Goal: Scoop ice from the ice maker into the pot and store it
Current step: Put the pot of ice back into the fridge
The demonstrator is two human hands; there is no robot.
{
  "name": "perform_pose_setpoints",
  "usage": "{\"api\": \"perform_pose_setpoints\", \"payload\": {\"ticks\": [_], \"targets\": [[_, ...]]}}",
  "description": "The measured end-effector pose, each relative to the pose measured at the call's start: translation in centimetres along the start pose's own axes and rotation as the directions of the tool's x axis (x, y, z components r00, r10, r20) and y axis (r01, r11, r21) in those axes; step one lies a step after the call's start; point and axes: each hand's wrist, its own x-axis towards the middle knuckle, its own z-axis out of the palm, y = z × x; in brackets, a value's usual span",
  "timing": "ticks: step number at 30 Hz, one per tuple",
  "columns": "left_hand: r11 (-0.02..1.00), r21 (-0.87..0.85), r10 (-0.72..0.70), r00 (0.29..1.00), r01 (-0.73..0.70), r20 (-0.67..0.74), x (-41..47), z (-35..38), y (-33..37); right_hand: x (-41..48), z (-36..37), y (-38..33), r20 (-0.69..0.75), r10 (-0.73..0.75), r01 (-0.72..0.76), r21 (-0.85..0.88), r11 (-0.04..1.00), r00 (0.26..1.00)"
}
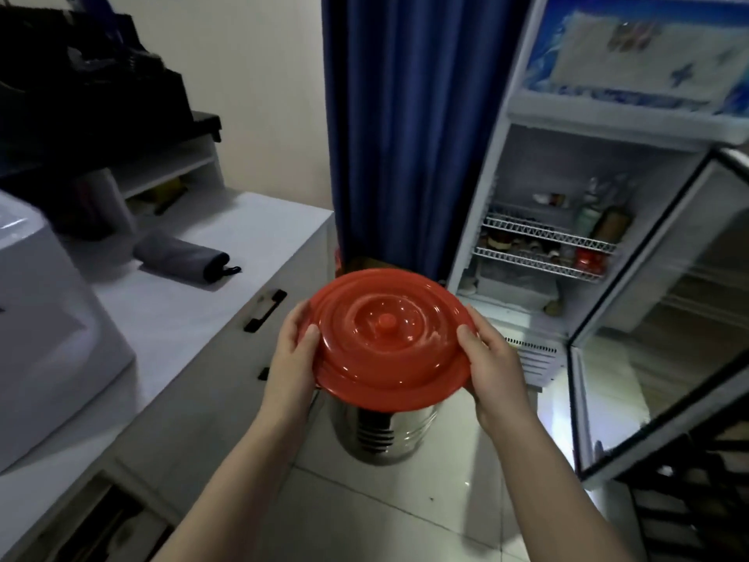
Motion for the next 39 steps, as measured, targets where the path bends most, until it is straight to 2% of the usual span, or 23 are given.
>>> {"api": "perform_pose_setpoints", "payload": {"ticks": [6,9,20,26,39], "targets": [[0.998,0.046,-0.053,0.994,0.049,0.099,4.4,5.7,-2.1,3.6,-3.3,0.1,-0.076,-0.084,0.077,-0.085,0.993,0.994],[0.996,0.060,-0.076,0.985,0.067,0.153,7.6,8.8,-3.2,6.9,-4.7,0.0,-0.119,-0.086,0.071,-0.125,0.990,0.989],[0.994,0.043,-0.112,0.938,0.104,0.329,23.9,22.2,-5.4,22.6,-9.4,-1.7,-0.281,-0.101,0.064,-0.138,0.988,0.954],[0.994,0.033,-0.108,0.897,0.104,0.429,31.7,29.2,-4.6,30.0,-11.1,-4.3,-0.368,-0.174,0.127,-0.149,0.981,0.913],[0.989,0.065,-0.149,0.866,0.134,0.478,42.7,42.9,-8.5,45.2,-19.8,-6.1,-0.363,-0.180,0.126,-0.168,0.978,0.914]]}}
